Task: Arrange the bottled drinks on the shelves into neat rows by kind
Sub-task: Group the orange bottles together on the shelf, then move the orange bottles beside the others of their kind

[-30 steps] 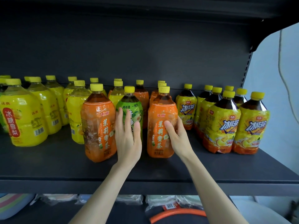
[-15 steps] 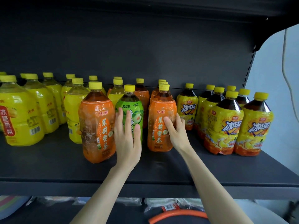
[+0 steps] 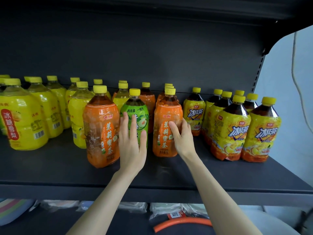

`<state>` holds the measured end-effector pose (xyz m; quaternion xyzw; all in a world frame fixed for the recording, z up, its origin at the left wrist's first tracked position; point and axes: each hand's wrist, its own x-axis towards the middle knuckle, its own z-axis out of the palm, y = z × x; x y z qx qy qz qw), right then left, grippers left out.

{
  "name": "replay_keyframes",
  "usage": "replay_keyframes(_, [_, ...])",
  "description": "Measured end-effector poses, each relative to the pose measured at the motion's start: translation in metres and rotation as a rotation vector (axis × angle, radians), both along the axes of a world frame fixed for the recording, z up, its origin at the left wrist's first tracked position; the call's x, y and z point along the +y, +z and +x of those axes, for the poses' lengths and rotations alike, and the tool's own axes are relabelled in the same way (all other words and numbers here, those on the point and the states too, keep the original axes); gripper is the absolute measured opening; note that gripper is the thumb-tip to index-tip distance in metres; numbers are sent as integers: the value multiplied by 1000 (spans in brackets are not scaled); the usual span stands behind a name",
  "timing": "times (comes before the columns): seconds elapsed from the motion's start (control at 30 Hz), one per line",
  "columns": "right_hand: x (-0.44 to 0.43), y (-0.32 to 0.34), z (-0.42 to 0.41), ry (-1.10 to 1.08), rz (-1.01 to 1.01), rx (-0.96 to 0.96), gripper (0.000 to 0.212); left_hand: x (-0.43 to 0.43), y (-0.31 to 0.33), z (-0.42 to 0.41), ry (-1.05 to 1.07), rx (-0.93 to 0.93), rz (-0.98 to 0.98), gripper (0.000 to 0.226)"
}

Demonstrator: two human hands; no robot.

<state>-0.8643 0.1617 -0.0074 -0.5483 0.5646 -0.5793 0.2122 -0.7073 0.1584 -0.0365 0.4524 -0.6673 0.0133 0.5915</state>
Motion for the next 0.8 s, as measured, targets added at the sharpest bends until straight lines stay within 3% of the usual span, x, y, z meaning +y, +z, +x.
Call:
replay_keyframes(0.17, [20, 5, 6, -132, -9, 126, 66, 17, 4, 15, -31, -43, 53, 47])
replay_keyframes(0.27, [41, 4, 13, -205, -136, 185, 47, 33, 4, 33, -68, 59, 25, 33])
replay_keyframes(0.4, [53, 8, 34, -168, -195, 186, 23, 43, 5, 57, 49, 157, -99, 29])
replay_keyframes(0.53, [48, 11, 64, -59, -210, 220, 13, 39, 7, 69, 149, 189, -119, 49])
replay_keyframes(0.67, [35, 7, 94, -55, -220, 254, 24, 18, 12, 99, 177, 218, -1, 79])
replay_keyframes(0.8, [19, 0, 119, -155, -210, 194, 53, 1, 16, 127, -145, 300, 259, 97])
